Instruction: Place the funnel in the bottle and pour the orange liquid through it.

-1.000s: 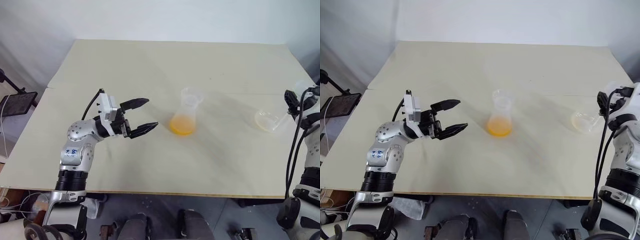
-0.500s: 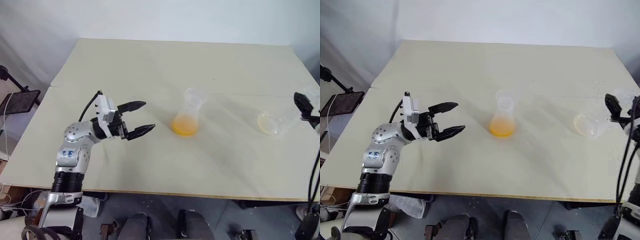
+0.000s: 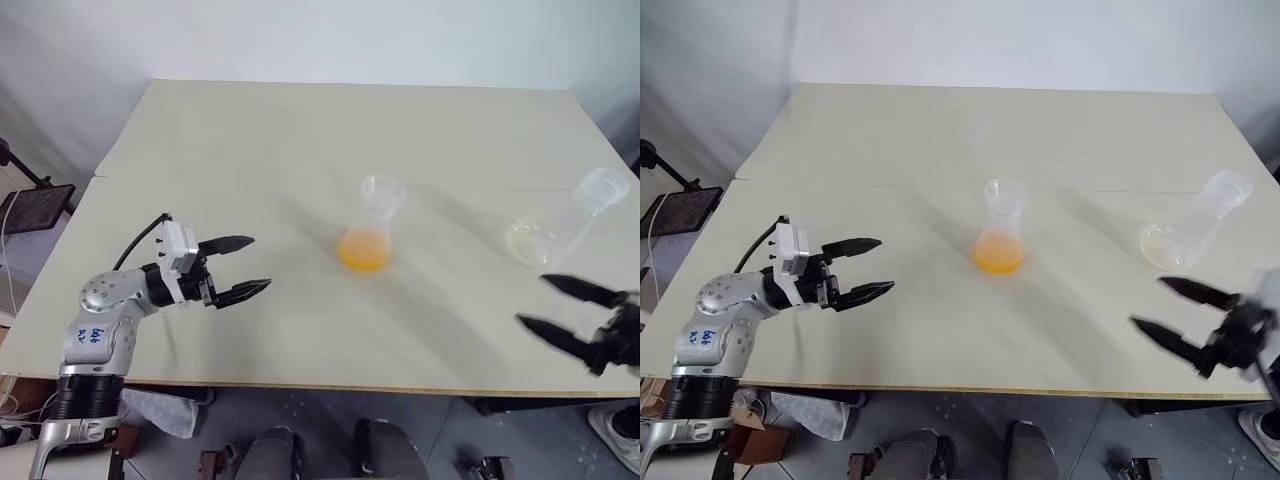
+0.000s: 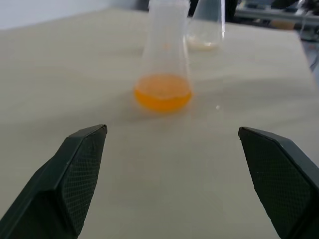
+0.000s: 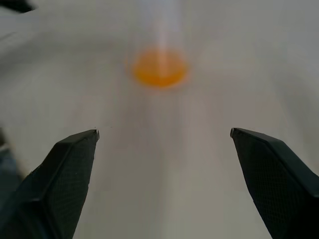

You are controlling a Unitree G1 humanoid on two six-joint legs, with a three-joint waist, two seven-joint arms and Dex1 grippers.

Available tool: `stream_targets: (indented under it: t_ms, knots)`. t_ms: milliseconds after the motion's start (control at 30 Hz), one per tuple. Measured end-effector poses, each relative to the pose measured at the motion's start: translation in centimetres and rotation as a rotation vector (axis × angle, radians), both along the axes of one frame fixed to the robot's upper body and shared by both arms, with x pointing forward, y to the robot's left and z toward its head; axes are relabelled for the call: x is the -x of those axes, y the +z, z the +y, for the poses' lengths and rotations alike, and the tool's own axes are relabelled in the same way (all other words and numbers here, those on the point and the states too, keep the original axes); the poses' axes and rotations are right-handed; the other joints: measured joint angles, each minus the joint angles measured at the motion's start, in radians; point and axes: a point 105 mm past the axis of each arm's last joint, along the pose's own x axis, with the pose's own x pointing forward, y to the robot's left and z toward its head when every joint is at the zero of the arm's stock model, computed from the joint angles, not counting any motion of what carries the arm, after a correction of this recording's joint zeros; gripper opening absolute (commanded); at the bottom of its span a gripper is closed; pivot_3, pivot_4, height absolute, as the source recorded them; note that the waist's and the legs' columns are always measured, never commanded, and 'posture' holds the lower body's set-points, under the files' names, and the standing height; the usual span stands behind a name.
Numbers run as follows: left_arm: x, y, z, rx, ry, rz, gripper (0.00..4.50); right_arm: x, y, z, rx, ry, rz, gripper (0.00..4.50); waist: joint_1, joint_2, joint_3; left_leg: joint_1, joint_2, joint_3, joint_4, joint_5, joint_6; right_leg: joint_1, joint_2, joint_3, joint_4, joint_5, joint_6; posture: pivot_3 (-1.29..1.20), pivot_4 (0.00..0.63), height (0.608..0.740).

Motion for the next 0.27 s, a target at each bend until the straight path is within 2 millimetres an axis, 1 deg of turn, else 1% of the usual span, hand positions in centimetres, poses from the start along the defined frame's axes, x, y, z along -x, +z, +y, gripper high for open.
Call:
stream_targets:
  t_ms: [100,167,267]
  knots:
    - [0.3,-0.7,0.4,-0.022,0.036,0.006,4.50,0.6,-0.7,2.1,-0.002,0.093,-0.014,4.43,0.007,0.000,0.000,-0.001,0.000,-0.002,0.000,0.000,0.000,0.000,0.000,-0.001,0.000,0.000,0.000,0.00,0.150,0.740]
    - [0.6,-1.0,0.6,-0.038,0.053,-0.001,4.50,1.1,-1.5,2.6,-0.017,0.109,0.005,4.43,0.020,0.000,0.000,-0.001,0.000,-0.002,0.000,0.000,0.000,0.000,-0.001,-0.001,-0.001,0.000,0.000,0.00,0.150,0.740]
    - [1.1,-1.4,0.7,-0.071,0.053,-0.011,4.50,1.5,-2.3,2.8,-0.021,0.106,0.009,4.43,0.027,0.000,0.000,-0.001,-0.001,-0.002,0.000,-0.001,0.000,0.000,-0.001,-0.001,-0.002,0.000,0.000,0.00,0.150,0.740]
